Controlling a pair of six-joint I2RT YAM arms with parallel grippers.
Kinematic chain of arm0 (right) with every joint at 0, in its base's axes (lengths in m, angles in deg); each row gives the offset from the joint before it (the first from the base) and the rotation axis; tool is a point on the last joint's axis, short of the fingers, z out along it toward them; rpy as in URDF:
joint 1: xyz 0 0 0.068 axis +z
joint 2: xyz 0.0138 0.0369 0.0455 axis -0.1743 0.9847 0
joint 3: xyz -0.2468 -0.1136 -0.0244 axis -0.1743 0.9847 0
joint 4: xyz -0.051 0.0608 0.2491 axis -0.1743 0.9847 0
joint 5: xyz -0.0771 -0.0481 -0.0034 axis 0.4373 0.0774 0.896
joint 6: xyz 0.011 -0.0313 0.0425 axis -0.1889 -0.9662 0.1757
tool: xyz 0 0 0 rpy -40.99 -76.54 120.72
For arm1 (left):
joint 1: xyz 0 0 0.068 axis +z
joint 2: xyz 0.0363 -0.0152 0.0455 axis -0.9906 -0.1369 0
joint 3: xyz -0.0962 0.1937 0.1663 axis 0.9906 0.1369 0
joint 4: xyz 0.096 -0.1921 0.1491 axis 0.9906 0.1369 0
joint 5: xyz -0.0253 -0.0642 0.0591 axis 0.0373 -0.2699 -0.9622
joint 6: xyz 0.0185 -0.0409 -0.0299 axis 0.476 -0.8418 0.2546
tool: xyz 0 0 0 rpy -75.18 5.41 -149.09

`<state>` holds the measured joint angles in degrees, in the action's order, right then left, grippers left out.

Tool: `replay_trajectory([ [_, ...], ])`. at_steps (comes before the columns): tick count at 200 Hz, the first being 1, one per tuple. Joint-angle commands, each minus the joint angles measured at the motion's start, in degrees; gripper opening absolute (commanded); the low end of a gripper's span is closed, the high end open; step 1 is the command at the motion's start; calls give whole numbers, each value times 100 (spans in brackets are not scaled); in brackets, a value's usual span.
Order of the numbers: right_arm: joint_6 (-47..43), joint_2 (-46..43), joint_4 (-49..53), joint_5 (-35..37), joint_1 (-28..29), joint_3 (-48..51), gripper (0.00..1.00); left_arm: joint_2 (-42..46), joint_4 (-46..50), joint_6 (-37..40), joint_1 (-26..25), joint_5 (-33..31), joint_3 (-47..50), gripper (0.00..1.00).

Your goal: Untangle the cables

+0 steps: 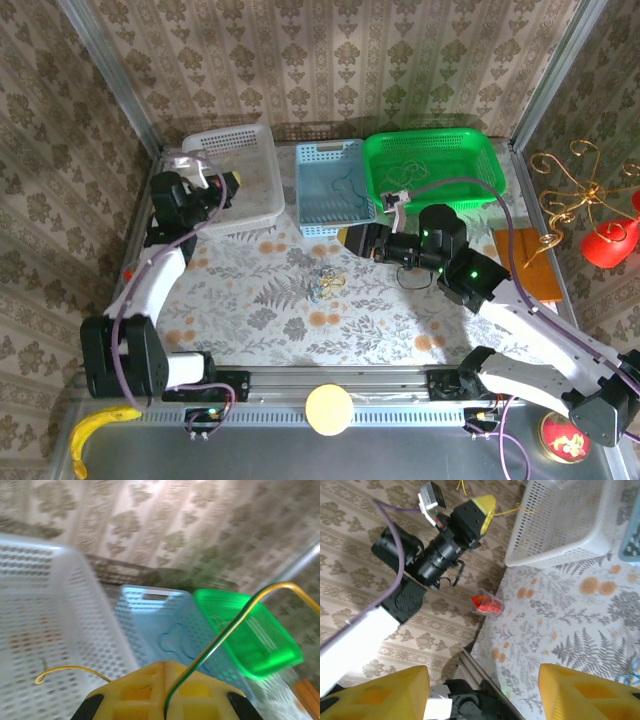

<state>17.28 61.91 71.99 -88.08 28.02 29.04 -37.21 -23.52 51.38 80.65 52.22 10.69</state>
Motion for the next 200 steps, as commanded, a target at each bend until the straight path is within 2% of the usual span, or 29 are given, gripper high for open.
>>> replay_trajectory([
  [1,-191,-232,207,289,-25,147,61,-538,210,-191,104,-192,-520,0],
  [26,-246,-281,279,430,-27,303,61,-1361,733,9,102,-422,-1240,0],
  [57,-243,-329,258,528,-36,525,61,-2370,1422,221,77,-542,-2041,8],
  [90,-280,-396,302,591,-37,639,61,-2981,1675,219,-11,-533,-2307,12],
  [141,-348,-429,330,653,-53,656,62,-3133,1820,158,-510,-625,-2000,12],
  [200,-399,-453,339,640,-89,681,62,-2623,1501,-117,-963,-606,-1052,11],
])
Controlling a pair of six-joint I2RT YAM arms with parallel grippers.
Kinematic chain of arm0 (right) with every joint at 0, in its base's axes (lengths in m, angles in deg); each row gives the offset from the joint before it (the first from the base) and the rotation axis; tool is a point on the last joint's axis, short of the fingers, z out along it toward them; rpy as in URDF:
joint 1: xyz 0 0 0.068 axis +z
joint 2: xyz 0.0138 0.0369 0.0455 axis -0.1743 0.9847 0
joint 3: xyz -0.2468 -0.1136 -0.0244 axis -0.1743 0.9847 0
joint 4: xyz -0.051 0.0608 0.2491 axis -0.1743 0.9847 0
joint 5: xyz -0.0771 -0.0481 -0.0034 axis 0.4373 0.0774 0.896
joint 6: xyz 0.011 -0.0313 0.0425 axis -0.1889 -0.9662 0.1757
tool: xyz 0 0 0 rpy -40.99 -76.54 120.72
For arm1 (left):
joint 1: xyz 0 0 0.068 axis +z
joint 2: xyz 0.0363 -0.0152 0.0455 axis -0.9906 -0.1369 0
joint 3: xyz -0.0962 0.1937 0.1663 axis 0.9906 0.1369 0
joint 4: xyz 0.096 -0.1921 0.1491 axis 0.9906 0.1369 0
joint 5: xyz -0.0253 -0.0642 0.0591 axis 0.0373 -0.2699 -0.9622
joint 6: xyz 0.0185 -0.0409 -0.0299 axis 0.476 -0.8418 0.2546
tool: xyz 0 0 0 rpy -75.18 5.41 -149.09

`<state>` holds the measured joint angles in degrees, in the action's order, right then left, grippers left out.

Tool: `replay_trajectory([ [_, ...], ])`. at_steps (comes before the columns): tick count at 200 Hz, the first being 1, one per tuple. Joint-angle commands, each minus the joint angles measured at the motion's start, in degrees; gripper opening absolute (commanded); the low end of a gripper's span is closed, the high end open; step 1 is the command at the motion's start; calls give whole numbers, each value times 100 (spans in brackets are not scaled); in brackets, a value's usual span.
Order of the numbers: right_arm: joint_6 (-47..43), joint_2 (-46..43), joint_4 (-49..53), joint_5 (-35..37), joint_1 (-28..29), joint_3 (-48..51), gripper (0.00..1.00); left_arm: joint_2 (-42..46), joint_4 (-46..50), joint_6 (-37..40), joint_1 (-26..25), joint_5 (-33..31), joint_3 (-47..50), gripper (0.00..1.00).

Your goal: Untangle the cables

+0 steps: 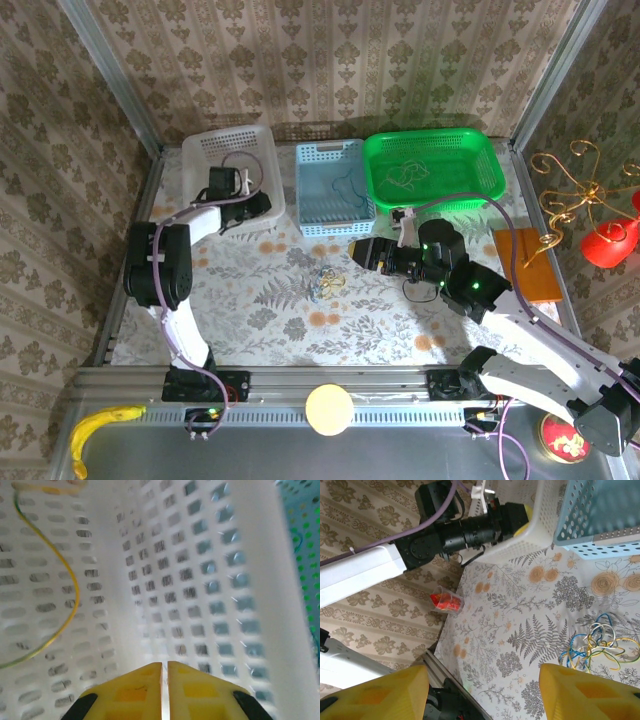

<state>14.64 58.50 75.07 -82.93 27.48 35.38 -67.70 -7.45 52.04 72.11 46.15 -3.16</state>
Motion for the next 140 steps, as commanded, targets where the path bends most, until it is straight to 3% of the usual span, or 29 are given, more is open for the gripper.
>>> replay_trajectory([
  [1,-135,-109,31,122,-34,52,62,439,-106,-185,-115,3,343,11],
  [38,-159,-44,55,171,-49,131,62,958,-234,-274,-255,3,755,12],
  [60,-245,149,115,225,-47,191,62,1194,-124,-224,-229,3,659,17],
  [76,-299,379,126,262,-43,277,61,1348,28,-166,-182,25,433,26],
  [107,-222,812,19,509,-17,544,60,1707,395,15,-167,47,-46,53],
  [140,4,1352,-373,632,16,797,58,2214,526,-43,-199,195,-75,73],
])
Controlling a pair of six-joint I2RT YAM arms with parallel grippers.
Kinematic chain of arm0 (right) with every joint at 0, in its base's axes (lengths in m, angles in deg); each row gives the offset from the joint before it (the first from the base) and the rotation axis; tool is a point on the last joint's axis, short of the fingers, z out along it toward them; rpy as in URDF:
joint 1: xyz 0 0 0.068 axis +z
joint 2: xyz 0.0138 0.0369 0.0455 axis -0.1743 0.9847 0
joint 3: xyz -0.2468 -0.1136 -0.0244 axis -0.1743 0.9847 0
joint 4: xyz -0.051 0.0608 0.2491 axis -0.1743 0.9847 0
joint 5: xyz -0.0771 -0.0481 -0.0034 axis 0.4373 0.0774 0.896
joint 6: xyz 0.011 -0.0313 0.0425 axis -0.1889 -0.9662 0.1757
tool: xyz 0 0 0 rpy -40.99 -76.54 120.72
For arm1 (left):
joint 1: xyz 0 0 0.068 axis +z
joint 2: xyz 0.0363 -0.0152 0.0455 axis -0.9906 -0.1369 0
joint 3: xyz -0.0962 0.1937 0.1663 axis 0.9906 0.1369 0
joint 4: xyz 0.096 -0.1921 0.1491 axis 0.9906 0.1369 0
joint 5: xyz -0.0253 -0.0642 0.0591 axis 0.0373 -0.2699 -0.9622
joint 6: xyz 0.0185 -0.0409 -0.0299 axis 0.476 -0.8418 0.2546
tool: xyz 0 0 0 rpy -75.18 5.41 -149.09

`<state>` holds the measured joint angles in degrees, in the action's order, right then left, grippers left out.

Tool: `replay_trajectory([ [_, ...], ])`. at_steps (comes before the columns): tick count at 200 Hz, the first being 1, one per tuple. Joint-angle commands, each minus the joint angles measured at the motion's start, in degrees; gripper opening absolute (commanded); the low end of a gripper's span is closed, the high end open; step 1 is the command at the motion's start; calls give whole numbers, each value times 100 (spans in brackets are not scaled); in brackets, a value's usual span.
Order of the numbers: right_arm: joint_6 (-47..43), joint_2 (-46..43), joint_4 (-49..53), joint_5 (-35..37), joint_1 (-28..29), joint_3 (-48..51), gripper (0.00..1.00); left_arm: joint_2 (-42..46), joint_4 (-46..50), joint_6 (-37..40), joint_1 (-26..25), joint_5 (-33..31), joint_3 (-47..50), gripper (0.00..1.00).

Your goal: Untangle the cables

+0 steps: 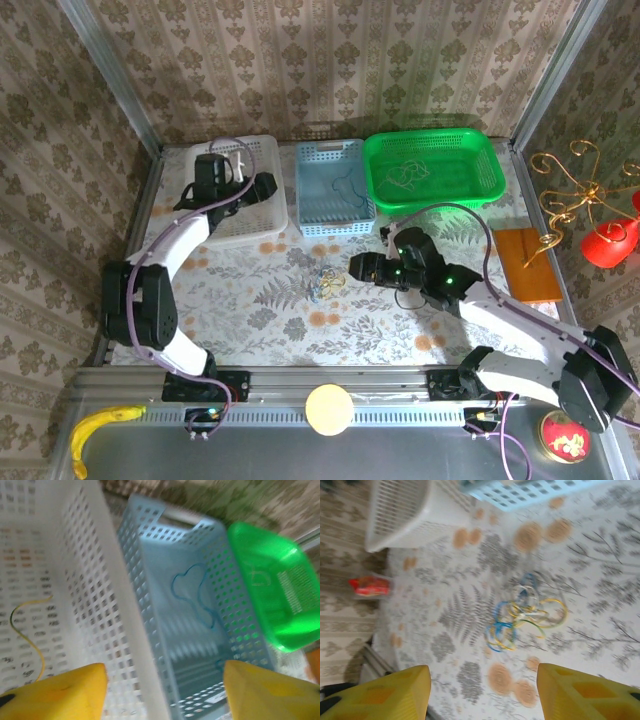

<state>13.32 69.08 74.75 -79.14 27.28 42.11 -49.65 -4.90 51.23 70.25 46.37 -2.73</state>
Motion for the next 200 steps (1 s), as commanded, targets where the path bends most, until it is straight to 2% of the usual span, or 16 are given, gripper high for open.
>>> replay_trajectory([
  [1,144,312,-358,253,37,123,58,424,274,32,-14,174,-112,74],
  [22,269,733,-719,107,97,144,54,793,289,-39,-120,245,113,85],
  [32,286,925,-831,58,156,97,52,991,324,-52,-194,245,265,98],
  [36,299,1005,-860,43,196,72,51,1069,346,-69,-227,238,332,100],
  [65,285,1468,-975,10,487,-174,45,1710,228,-333,-479,111,1051,100],
  [118,303,2128,-1061,195,801,-467,45,2832,-140,-941,-657,-158,2303,100],
  [180,251,2810,-1192,321,861,-731,38,3310,-48,-1046,-671,-185,2621,100],
  [189,227,2917,-1202,333,854,-798,35,3313,-62,-1061,-680,-186,2636,100],
  [200,166,3014,-1173,336,852,-898,25,3314,-56,-1064,-676,-185,2658,100],
])
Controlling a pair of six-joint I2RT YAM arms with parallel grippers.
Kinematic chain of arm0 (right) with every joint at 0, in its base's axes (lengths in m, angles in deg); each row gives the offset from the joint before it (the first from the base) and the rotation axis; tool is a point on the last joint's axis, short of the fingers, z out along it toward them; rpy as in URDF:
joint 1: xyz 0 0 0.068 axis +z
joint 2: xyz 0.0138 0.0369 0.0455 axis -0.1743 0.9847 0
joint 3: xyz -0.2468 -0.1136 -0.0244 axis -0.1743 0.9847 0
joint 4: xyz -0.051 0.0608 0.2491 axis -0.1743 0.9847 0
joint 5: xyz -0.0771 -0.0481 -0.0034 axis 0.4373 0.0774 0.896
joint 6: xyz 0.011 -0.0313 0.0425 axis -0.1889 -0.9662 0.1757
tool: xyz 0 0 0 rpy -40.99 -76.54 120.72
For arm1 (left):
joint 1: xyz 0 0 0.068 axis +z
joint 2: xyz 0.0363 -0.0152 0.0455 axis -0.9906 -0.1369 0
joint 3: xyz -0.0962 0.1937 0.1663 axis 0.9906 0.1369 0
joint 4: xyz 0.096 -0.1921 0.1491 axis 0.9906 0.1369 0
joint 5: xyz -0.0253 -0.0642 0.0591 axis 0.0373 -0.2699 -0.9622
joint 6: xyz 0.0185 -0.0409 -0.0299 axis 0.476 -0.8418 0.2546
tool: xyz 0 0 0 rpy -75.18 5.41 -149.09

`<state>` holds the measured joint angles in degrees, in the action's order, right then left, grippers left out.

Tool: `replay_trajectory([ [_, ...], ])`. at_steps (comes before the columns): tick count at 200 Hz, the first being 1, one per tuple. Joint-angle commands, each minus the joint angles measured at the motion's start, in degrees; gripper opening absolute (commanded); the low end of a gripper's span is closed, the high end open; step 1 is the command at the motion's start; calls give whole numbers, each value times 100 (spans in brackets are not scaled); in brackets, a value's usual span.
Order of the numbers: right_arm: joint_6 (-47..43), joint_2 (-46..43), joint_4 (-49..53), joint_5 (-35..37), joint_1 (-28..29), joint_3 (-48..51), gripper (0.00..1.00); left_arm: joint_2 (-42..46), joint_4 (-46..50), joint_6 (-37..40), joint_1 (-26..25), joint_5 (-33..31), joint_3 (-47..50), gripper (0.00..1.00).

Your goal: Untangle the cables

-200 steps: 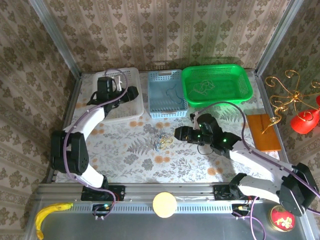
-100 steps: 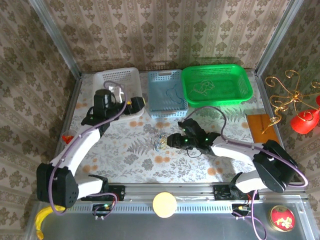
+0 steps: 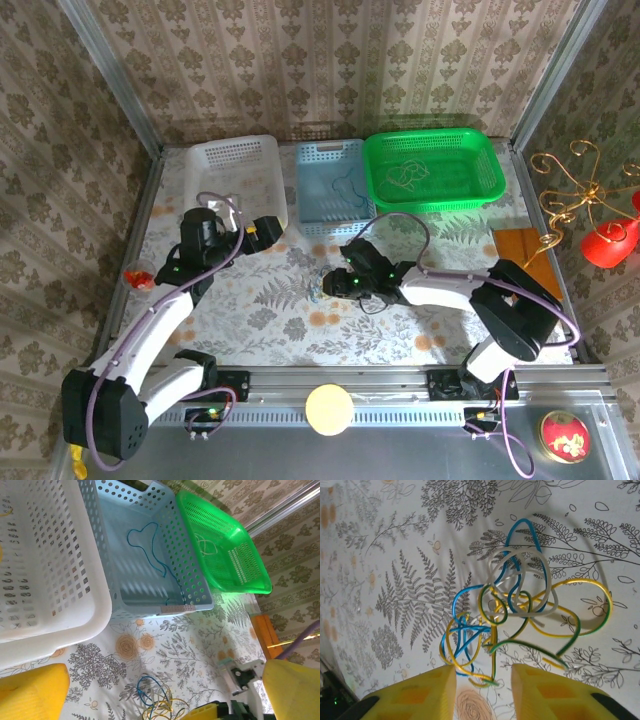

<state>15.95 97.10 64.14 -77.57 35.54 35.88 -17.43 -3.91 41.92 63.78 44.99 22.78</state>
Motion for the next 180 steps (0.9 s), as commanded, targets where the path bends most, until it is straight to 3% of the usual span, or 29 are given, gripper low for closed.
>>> replay_trajectory([
  [1,-103,214,-110,181,28,-284,24,92,-154,-133,-29,-48,105,100],
  [24,-213,192,-15,132,20,-439,0,124,-136,-94,-38,-52,128,100],
  [111,-563,-1571,517,242,-169,-648,0,40,-837,-120,-83,240,770,100],
  [180,-242,-1622,46,-82,-493,-254,0,-273,-1512,-124,-538,488,957,100],
])
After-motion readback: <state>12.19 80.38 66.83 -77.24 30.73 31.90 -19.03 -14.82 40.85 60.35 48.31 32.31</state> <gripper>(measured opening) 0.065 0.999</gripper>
